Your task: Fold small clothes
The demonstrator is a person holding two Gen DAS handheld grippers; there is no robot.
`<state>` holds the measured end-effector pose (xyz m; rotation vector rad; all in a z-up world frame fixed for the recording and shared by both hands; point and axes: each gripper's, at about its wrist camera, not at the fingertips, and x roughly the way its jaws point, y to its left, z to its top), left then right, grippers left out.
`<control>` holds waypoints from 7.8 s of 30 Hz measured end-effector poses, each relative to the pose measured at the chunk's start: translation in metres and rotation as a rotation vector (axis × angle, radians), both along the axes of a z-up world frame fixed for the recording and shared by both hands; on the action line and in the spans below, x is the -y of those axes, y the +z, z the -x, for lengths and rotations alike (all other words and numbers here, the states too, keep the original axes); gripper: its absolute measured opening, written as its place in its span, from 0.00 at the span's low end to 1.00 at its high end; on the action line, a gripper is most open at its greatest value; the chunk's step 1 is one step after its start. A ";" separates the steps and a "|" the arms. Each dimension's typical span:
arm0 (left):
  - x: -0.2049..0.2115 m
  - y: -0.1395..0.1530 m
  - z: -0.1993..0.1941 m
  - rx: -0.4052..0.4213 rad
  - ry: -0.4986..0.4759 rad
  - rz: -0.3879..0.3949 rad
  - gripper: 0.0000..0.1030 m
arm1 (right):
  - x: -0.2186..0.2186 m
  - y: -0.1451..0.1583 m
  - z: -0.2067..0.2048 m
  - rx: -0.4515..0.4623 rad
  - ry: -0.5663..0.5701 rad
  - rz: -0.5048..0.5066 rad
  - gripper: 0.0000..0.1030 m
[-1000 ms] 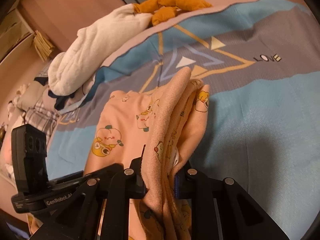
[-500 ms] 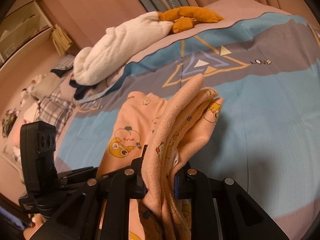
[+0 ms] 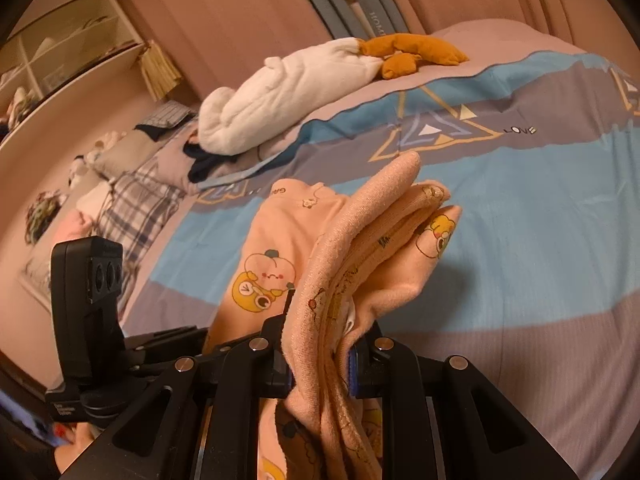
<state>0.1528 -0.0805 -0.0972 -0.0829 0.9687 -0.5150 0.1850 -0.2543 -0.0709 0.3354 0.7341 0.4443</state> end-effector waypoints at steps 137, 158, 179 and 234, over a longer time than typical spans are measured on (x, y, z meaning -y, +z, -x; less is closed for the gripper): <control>-0.185 0.012 -0.030 0.047 0.312 0.022 0.23 | -0.186 0.018 -0.036 0.124 0.332 0.086 0.20; -0.192 -0.006 -0.064 0.017 0.329 0.008 0.23 | -0.202 0.005 -0.069 0.105 0.329 0.111 0.20; -0.186 -0.024 -0.093 -0.017 0.335 -0.029 0.24 | -0.208 -0.011 -0.096 0.071 0.323 0.144 0.20; -0.188 -0.047 -0.112 -0.090 0.381 -0.122 0.45 | -0.184 -0.060 -0.137 -0.156 0.208 0.220 0.20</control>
